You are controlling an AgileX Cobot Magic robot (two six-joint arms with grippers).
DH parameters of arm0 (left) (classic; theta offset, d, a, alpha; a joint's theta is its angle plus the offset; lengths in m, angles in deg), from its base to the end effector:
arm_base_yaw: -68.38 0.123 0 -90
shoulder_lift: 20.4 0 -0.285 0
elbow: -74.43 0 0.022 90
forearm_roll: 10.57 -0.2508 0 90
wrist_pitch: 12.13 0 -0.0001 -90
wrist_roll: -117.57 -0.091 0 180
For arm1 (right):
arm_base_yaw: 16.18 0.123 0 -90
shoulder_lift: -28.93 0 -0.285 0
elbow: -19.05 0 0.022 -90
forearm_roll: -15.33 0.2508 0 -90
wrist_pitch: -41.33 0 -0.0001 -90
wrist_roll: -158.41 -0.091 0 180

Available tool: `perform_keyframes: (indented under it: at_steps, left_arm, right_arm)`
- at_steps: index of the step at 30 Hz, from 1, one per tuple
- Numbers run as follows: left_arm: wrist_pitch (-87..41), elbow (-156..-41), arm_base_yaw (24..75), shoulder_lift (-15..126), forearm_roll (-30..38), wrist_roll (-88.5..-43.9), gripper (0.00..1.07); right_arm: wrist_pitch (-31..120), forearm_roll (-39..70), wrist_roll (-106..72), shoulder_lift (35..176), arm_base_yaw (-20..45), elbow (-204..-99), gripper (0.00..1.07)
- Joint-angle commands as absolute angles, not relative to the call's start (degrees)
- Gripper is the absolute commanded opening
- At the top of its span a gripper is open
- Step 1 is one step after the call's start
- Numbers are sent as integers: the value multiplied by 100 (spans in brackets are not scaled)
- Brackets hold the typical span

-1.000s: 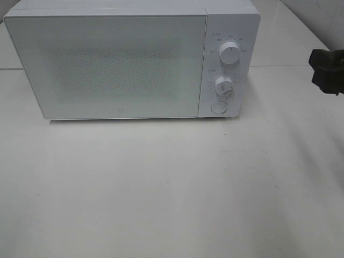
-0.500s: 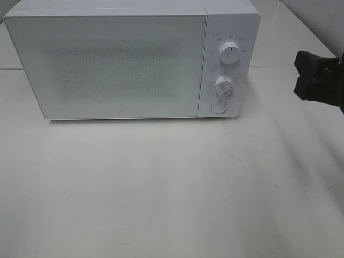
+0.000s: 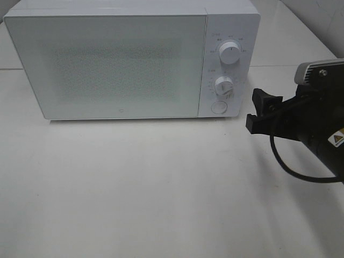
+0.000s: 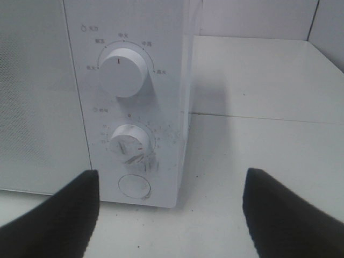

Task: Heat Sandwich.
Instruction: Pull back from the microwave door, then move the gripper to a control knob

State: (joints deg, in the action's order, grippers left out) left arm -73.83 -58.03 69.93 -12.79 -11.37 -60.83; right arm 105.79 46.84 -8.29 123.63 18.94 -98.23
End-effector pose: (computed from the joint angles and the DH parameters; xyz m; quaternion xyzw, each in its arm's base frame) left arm -0.0081 0.0009 0.2809 -0.0238 0.8516 0.0067 0.5236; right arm 0.2044 0.0913 0.1745 -0.0549 0.7405 0.0301 0.6691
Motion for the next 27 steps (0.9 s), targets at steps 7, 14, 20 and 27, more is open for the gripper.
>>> perform_keyframes:
  at_steps: [7,14,20,27]
  left_arm:
    - [-7326,-5797,7010,-1399,-1108,-6083,100]
    - [-7326,-5797,7010,-1399,-1108,-6083,100]
    - [-7326,-5797,7010,-1399,-1108,-6083,100]
    - [-7326,-5797,7010,-1399,-1108,-6083,100]
  right_arm:
    - [11060,5487,-738,13148,2387,-10299,72]
    - [11066,5527,-738,13497,2593,-10579,72]
    - [11083,5796,-738,13744,2691,-10608,72]
    - [11083,5796,-789,13750,2691,-10608,72]
